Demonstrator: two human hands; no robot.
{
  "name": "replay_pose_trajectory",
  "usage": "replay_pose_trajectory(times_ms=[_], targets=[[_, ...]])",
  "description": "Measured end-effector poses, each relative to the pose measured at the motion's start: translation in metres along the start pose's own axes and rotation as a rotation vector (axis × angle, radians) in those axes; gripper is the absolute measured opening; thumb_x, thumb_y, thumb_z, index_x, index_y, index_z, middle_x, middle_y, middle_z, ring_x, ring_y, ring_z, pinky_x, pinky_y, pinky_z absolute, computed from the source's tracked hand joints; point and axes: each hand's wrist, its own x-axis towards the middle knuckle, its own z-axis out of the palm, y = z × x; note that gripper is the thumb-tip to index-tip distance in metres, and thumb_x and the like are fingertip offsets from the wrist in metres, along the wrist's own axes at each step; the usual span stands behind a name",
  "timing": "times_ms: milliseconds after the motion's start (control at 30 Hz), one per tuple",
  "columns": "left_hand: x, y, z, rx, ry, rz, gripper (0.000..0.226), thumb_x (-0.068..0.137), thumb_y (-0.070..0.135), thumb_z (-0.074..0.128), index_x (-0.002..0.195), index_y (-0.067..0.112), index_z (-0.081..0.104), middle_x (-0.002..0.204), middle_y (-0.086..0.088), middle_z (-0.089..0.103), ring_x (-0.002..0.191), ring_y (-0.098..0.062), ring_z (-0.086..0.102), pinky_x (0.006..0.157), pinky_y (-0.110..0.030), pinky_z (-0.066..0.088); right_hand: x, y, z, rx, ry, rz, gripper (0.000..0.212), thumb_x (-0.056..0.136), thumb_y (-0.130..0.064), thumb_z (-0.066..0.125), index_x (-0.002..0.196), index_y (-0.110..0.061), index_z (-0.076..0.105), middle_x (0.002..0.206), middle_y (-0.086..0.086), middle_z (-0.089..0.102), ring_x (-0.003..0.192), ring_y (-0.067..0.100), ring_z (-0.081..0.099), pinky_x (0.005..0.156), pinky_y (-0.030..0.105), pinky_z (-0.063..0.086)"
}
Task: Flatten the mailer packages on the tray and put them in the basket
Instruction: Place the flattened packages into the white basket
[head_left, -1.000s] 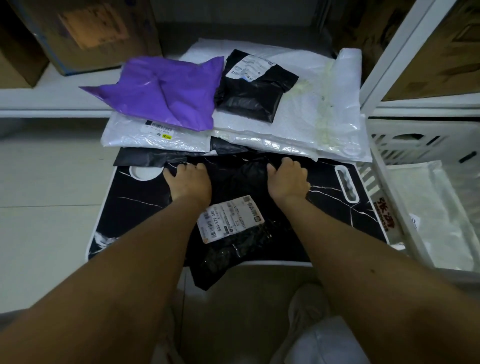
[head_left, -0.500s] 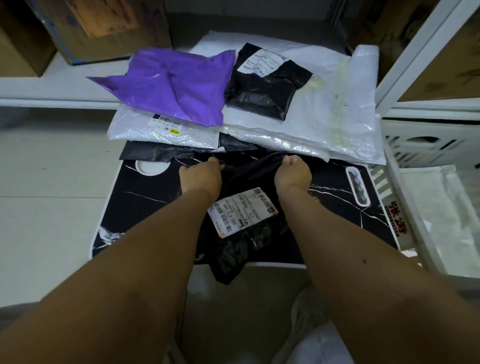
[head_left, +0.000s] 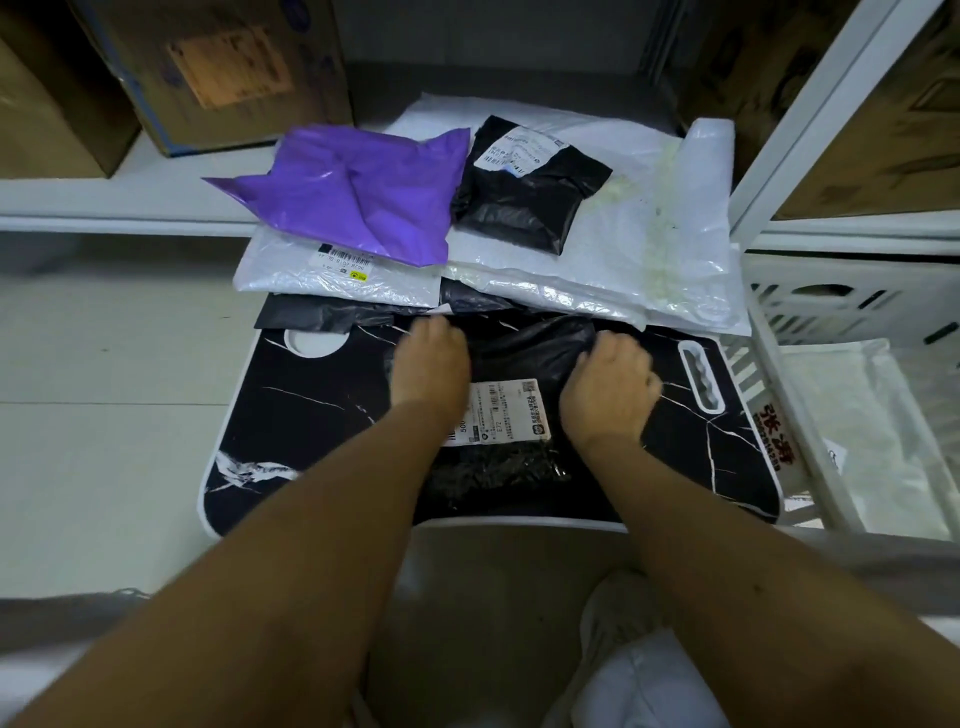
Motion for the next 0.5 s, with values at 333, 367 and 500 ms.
replay_pose_trajectory(times_ms=[333,367,500], targets=[[-0.038,0.020,0.015,-0.221,-0.499,-0.094,0.057,0.093,0.067,0.019,0.144,0.056,-0.004,0.157,-0.002,-0.026,0.142,-0.037,-0.023,0.107,-0.072,0.002,-0.019,-0.002,0.008,-0.210,-0.661,-0.356,0.058,0.099,-0.058,0.007,0.153,-0.039,0.003,0.163,0.002,-0.003,0.149,0.027,-0.003,0.116,0.053,0.011],[-0.036,0.018,0.014,-0.220,-0.518,-0.104,0.060,0.090,0.072,0.017,0.143,0.057,-0.005,0.156,-0.003,-0.028,0.142,-0.038,-0.024,0.107,-0.071,0.001,-0.018,-0.002,0.007,-0.241,-0.668,-0.344,0.059,0.098,-0.058,0.006,0.154,-0.037,0.001,0.163,0.003,-0.003,0.149,0.028,-0.002,0.115,0.054,0.012],[-0.036,0.015,0.018,-0.198,-0.515,-0.087,0.066,0.083,0.080,0.013,0.143,0.057,-0.007,0.156,-0.005,-0.028,0.142,-0.040,-0.023,0.108,-0.069,-0.002,-0.020,-0.011,0.006,-0.300,-0.556,-0.286,0.062,0.100,-0.053,0.018,0.153,-0.021,0.015,0.156,0.012,0.022,0.142,0.031,0.021,0.108,0.053,0.024]])
